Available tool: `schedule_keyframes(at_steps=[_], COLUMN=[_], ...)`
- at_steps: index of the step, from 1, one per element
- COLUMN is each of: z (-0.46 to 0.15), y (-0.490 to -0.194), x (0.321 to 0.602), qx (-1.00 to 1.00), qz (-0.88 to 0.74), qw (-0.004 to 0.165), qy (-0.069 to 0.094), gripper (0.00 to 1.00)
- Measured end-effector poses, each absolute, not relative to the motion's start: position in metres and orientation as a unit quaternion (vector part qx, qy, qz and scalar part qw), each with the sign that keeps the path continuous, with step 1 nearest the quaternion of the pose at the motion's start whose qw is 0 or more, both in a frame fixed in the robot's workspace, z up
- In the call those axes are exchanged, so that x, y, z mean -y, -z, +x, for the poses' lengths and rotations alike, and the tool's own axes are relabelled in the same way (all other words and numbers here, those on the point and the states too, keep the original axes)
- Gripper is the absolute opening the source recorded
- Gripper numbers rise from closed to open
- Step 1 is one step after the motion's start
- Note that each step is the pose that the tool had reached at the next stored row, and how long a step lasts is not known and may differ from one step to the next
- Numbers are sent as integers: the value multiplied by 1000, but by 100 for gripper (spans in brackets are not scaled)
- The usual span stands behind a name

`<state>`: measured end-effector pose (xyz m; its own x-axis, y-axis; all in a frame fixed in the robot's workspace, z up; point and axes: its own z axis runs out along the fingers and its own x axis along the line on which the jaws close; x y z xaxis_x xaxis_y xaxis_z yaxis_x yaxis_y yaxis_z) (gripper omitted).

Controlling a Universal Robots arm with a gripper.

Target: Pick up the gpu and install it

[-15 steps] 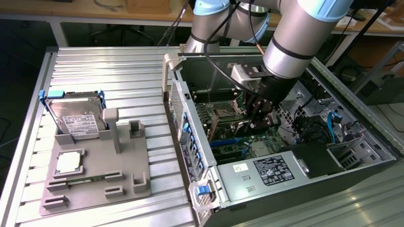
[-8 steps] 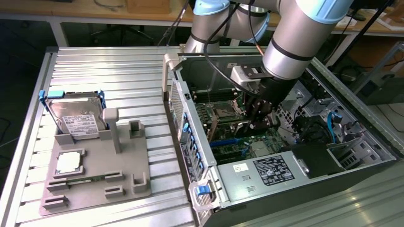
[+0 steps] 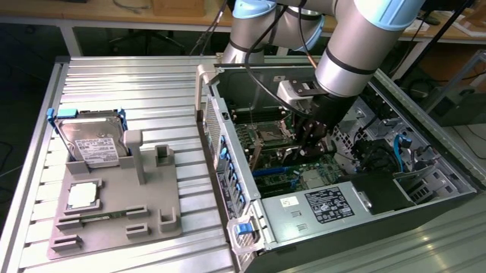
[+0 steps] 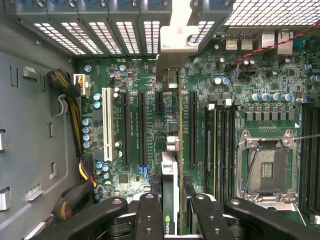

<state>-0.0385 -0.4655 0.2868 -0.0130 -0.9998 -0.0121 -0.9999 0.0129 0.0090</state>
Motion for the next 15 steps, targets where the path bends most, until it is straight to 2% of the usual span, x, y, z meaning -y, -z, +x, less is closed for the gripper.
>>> schedule_keyframes(at_steps=[15], z=[-38], y=[-284], x=[465], qx=[-712], qz=[-703], qw=[1], qy=[-7], gripper=[27])
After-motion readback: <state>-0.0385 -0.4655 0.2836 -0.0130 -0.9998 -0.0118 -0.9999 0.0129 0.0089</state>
